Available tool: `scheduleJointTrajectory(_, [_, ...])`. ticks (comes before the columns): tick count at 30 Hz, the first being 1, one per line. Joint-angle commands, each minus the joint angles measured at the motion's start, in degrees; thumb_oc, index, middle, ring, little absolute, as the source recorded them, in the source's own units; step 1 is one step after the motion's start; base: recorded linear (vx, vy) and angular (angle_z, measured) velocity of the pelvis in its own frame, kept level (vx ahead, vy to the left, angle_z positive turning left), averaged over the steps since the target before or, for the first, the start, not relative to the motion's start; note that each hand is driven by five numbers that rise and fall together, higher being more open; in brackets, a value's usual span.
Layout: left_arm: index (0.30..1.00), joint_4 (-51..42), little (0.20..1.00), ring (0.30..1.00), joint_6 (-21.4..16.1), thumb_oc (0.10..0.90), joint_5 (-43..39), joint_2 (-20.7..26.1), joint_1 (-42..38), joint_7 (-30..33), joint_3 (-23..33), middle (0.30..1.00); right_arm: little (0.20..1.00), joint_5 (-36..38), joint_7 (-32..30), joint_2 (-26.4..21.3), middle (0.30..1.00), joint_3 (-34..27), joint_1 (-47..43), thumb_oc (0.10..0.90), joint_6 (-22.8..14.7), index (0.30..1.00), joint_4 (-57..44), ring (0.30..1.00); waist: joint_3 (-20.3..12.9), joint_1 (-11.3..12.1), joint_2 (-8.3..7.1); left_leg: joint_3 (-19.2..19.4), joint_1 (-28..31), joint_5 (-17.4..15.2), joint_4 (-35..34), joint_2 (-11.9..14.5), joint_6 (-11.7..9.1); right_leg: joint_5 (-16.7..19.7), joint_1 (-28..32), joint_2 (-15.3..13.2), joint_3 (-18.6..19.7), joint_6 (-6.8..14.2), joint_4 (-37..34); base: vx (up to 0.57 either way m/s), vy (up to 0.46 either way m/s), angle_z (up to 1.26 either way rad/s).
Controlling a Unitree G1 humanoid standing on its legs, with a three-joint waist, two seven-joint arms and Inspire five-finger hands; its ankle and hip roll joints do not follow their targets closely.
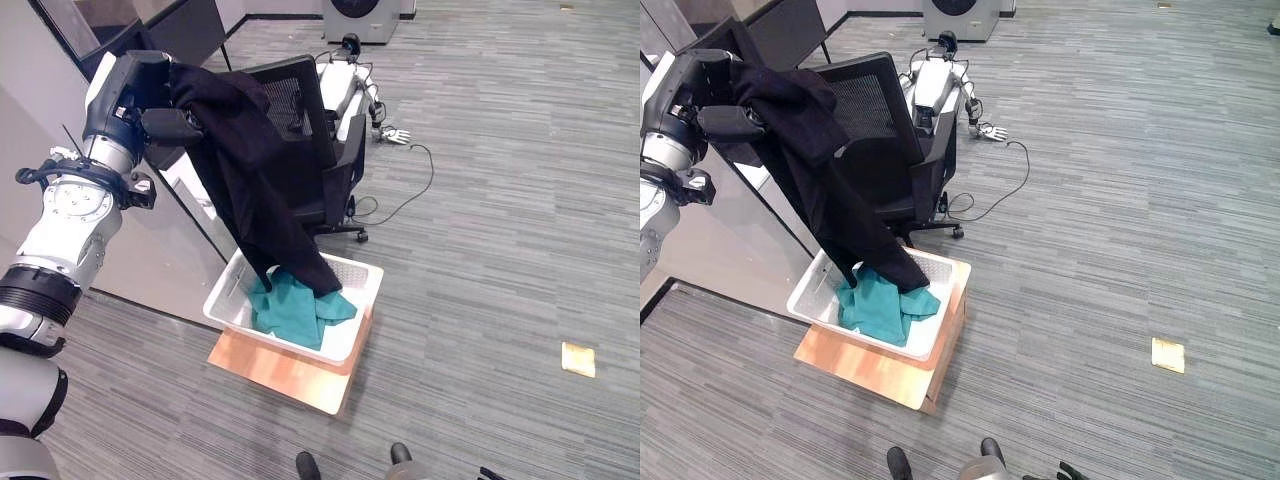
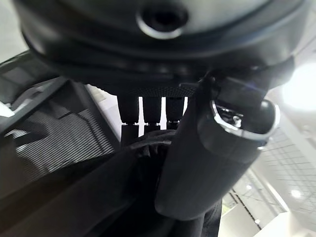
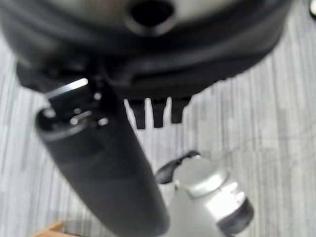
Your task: Pick up bed clothes into laundry basket.
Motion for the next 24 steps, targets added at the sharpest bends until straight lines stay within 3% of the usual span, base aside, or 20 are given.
scheduleJointTrajectory(1, [0.300,4.1,0.300,0.300,-2.7,0.400,1.5,1.8,-8.6,0.3,10.0,0.300,0.900,-1.5,0.0,-4.0,0.900,-0.5,1.2,0.800,-1.4,0.900,-1.2,0.900,-1.4,2.1,0.98,0.9,5.0,-5.1,0.2,3.6,-3.3,0.7,-2.5,0.8,-0.1,1.5,0.1,-0.01,0.008,-0.05])
scheduleJointTrajectory(14, [0.300,-2.9,0.300,0.300,-1.3,0.400,4.4,0.0,-1.2,-1.7,9.3,0.300,0.900,-2.8,0.0,-4.4,0.900,0.2,1.2,0.800,-1.3,0.900,-0.8,0.900,-0.3,2.1,1.06,1.0,4.0,-5.0,0.2,3.6,-3.3,1.0,-3.7,0.8,0.0,1.4,0.2,0.00,0.002,-0.02])
scheduleJointTrajectory(24, [0.300,-8.2,0.300,0.300,1.2,0.400,7.6,-3.7,9.0,-5.3,7.8,0.300,0.900,-3.8,0.2,-4.0,0.900,1.4,1.4,0.800,-1.0,0.900,-2.0,0.900,0.1,1.9,0.96,1.2,3.7,-5.1,0.2,3.5,-3.0,1.2,-4.2,0.7,0.4,1.4,0.1,0.00,0.000,0.00])
